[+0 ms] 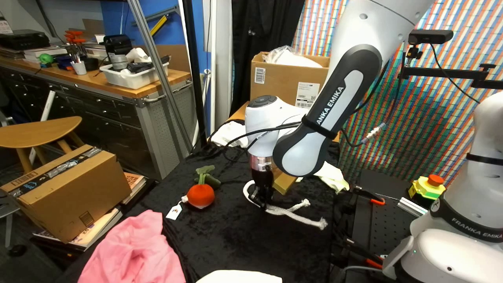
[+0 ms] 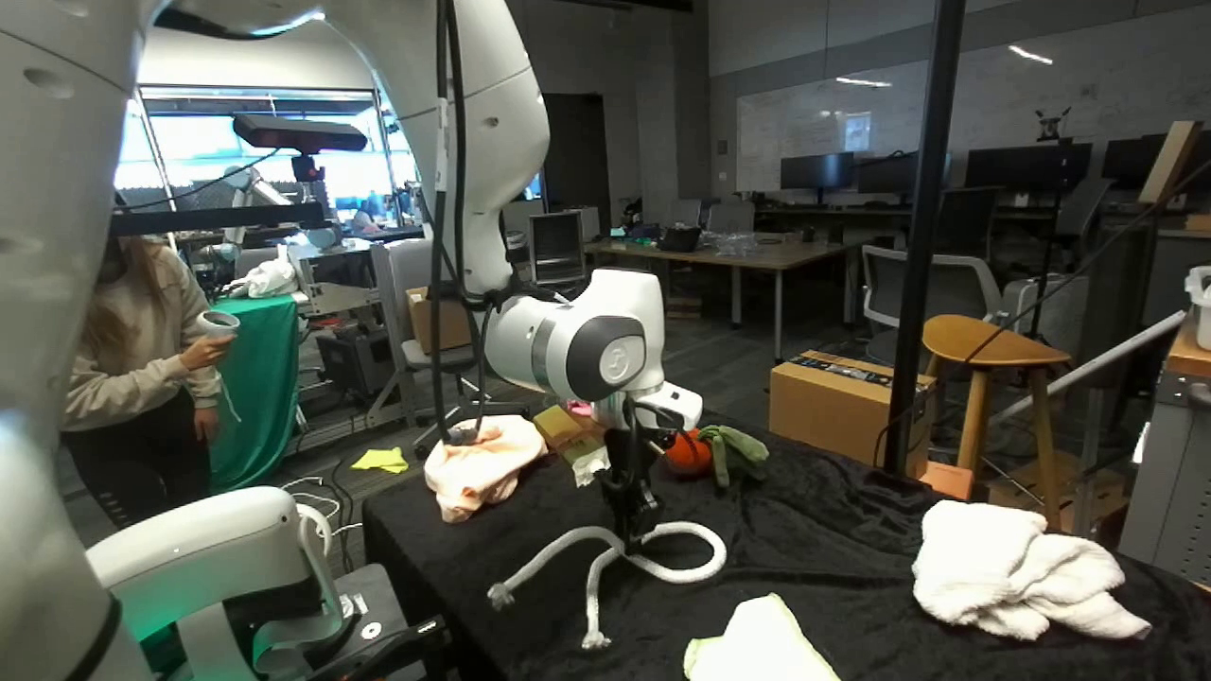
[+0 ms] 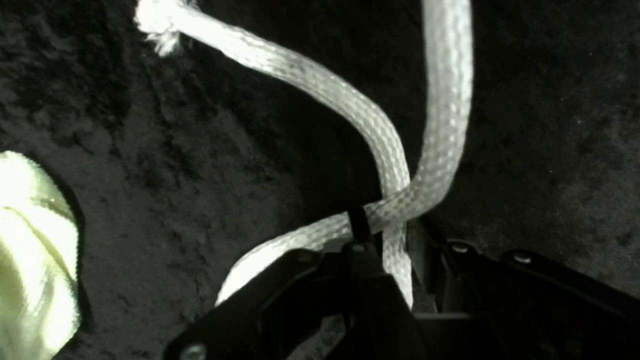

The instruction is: Pile the white rope, towels, t-shirts and radish together on the right side of the table

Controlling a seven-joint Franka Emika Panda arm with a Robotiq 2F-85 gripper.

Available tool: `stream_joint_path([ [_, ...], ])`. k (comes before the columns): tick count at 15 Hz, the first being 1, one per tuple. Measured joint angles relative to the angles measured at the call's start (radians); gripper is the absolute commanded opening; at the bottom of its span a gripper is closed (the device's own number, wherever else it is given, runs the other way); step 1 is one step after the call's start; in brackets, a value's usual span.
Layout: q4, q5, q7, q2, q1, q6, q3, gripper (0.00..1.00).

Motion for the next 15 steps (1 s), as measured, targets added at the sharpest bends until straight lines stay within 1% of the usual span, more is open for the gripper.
stream_joint_path([
  [1, -0.001, 0.007, -0.008, -0.004, -0.002, 0.000, 0.003, 0.13],
  [3, -0.005, 0.013, -0.020, -0.010, -0.003, 0.000, 0.006, 0.17],
  [5, -0.011, 0.017, -0.029, -0.017, -0.003, 0.000, 0.010, 0.18],
  [11, -0.036, 0.021, -0.052, -0.038, -0.009, 0.000, 0.019, 0.15],
  [14, -0.049, 0.021, -0.065, -0.039, -0.012, 0.000, 0.020, 0.16],
  [15, -0.052, 0.021, -0.070, -0.039, -0.012, 0.000, 0.020, 0.17],
])
